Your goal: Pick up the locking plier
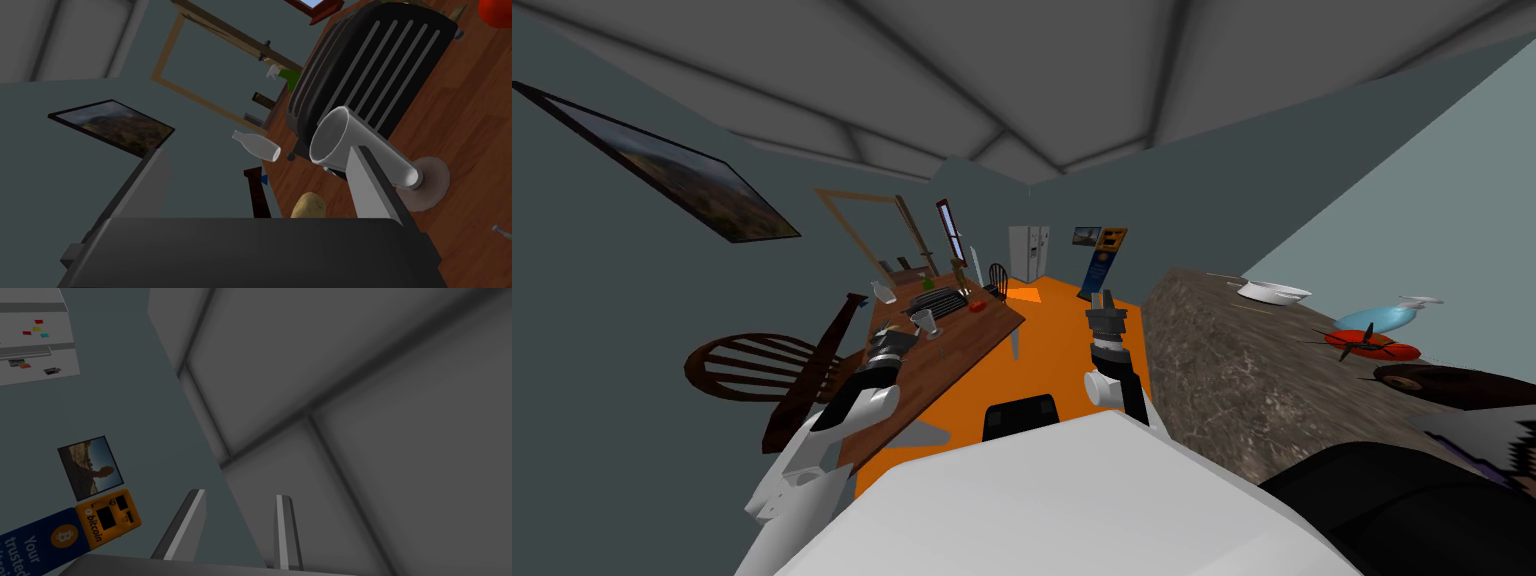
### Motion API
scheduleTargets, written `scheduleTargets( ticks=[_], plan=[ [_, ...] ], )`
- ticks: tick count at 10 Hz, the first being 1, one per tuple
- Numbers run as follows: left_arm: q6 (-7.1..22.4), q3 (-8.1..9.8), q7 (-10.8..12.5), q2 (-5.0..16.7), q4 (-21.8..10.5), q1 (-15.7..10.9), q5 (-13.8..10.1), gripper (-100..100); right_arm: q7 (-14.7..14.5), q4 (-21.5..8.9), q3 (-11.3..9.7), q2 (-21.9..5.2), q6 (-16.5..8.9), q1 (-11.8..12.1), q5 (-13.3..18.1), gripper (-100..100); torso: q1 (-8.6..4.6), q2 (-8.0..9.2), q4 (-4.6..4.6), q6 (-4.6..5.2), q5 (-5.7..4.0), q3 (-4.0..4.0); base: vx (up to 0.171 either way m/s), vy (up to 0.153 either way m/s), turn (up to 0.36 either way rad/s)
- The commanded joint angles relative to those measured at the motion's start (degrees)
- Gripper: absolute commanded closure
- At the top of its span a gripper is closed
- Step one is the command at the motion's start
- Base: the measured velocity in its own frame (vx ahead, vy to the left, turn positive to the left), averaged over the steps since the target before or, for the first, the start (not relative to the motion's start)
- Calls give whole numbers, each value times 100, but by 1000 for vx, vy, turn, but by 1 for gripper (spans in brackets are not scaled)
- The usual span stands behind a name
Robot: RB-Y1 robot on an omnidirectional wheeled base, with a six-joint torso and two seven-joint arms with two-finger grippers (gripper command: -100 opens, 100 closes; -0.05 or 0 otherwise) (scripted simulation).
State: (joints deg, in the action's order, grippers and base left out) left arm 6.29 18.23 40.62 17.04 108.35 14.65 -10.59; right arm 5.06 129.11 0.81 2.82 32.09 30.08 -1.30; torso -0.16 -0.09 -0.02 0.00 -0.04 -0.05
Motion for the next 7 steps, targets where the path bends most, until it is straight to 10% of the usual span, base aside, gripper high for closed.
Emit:
scheduleTargets(
  ticks=[1,7],
  plan=[
    [122,88,208,31,-106,-37,-26,-100,0,0,0,0,0,0,0,0,0,0,0,0,0,0,25,-41,-12],
    [829,609,1020,235,-838,-403,-179,-100,0,0,0,0,0,0,0,0,1,-5,-1,-1,0,-3,34,-43,-24]
  ],
)
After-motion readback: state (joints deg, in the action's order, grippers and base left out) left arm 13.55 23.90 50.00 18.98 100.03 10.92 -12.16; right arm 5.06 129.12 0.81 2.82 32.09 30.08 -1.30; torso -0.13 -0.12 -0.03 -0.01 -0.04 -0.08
